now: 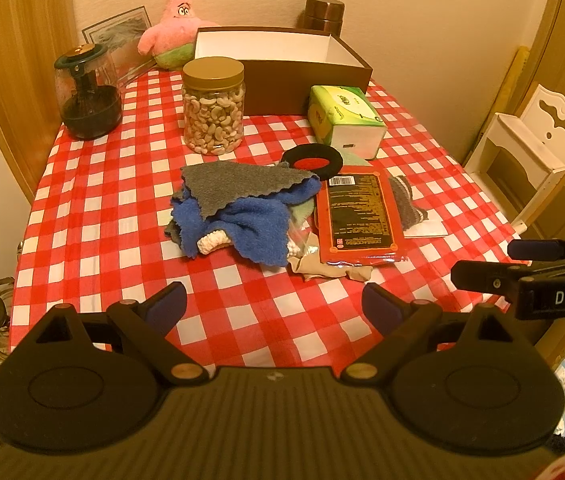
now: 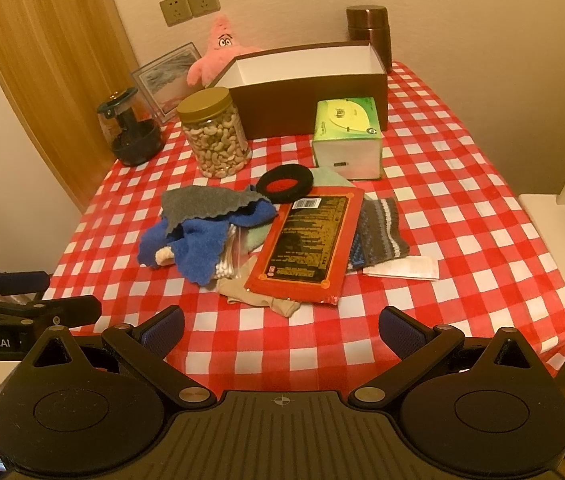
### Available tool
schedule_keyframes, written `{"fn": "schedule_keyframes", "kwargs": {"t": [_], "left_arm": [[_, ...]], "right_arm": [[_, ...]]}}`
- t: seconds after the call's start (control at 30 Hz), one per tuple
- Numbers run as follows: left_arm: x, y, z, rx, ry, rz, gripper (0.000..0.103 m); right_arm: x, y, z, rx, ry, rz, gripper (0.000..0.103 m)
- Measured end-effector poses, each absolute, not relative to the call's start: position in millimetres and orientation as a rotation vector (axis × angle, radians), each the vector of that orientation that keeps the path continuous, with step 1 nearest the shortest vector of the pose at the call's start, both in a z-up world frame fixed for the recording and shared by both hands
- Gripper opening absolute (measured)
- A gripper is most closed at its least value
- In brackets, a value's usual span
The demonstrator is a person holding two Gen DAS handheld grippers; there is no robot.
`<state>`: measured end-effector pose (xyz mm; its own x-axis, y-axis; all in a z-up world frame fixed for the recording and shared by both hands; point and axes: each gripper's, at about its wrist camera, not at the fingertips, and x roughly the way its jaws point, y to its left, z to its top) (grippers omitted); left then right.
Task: Organize soft objects
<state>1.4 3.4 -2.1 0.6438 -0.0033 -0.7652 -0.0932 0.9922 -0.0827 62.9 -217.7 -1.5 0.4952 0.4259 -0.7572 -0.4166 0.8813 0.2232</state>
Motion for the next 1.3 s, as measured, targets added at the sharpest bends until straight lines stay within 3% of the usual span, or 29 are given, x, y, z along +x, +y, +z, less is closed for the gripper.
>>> {"fn": "schedule_keyframes", "kwargs": {"t": [1.3], "left_arm": [[24, 11, -19, -0.123, 0.915, 0.082, 0.094]], "right_arm": [[92, -226, -19, 0.116, 0.897, 0.555, 0.103]]}}
